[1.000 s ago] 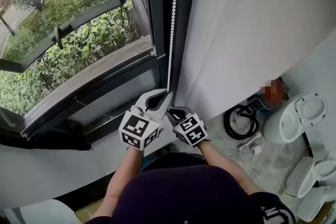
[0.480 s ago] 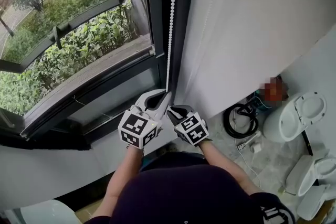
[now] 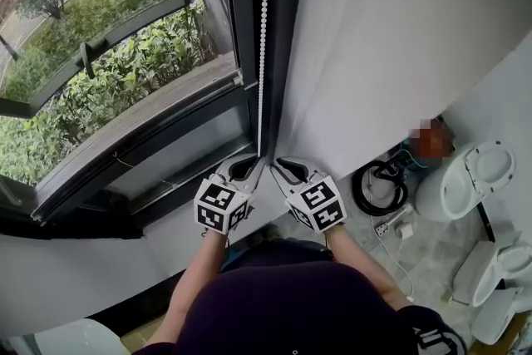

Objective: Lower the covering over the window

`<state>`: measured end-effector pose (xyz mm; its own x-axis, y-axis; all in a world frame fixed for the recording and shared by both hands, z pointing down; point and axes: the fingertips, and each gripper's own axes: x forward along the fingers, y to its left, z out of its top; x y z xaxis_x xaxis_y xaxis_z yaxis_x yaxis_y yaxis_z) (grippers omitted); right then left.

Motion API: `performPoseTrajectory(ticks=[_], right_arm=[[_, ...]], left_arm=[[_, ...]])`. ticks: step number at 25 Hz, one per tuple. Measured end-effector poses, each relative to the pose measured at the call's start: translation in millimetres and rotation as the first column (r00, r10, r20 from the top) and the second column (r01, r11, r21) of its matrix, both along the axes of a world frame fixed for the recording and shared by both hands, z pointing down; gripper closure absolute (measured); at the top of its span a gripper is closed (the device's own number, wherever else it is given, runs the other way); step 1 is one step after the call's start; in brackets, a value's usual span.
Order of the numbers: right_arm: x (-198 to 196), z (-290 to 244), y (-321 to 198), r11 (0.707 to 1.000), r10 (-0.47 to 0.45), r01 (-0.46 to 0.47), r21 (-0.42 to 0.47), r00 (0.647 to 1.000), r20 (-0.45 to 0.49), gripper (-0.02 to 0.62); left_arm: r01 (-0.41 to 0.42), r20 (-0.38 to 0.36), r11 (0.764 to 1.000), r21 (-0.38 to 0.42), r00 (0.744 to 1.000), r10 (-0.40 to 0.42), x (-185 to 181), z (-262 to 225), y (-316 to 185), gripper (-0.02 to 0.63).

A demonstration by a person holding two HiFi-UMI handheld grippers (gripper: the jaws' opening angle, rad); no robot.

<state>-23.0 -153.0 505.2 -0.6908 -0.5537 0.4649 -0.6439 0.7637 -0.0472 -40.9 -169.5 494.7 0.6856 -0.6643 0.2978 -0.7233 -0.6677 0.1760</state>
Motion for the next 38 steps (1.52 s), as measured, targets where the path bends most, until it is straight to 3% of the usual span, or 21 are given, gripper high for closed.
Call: performPoseTrajectory(ticks=[9, 19, 29, 38], right_arm=[[-2.3, -69.7, 0.6, 0.995, 0.002, -0.018, 0.101, 0.987, 0.161, 0.568], [-15.0, -168.2, -9.1, 0.955, -0.074, -0.017, 0.296, 0.953, 0.294, 0.568], [-19.1, -194.6, -14.6, 0.938, -0.089, -0.024, 0.347, 0.948, 0.306, 0.57], [-26.1, -163.8, -17.6, 0.961, -0.088, 0.007, 0.277, 0.956, 0.28, 0.581]], left_arm=[[-0.013, -0.015, 1.0, -0.027, 1.0, 0.012, 1.6, 11.5, 0.2, 0.594], [-0.024, -0.031, 0.999, -0.029, 0.999, 0.023, 8.3, 12.1, 4.9, 0.594], [-0.033, -0.028, 0.999, -0.021, 0.999, 0.032, 15.3, 11.9, 9.3, 0.594], [-0.017, -0.037, 0.997, -0.078, 0.999, 0.014, 12.5, 41.7, 9.3, 0.594]])
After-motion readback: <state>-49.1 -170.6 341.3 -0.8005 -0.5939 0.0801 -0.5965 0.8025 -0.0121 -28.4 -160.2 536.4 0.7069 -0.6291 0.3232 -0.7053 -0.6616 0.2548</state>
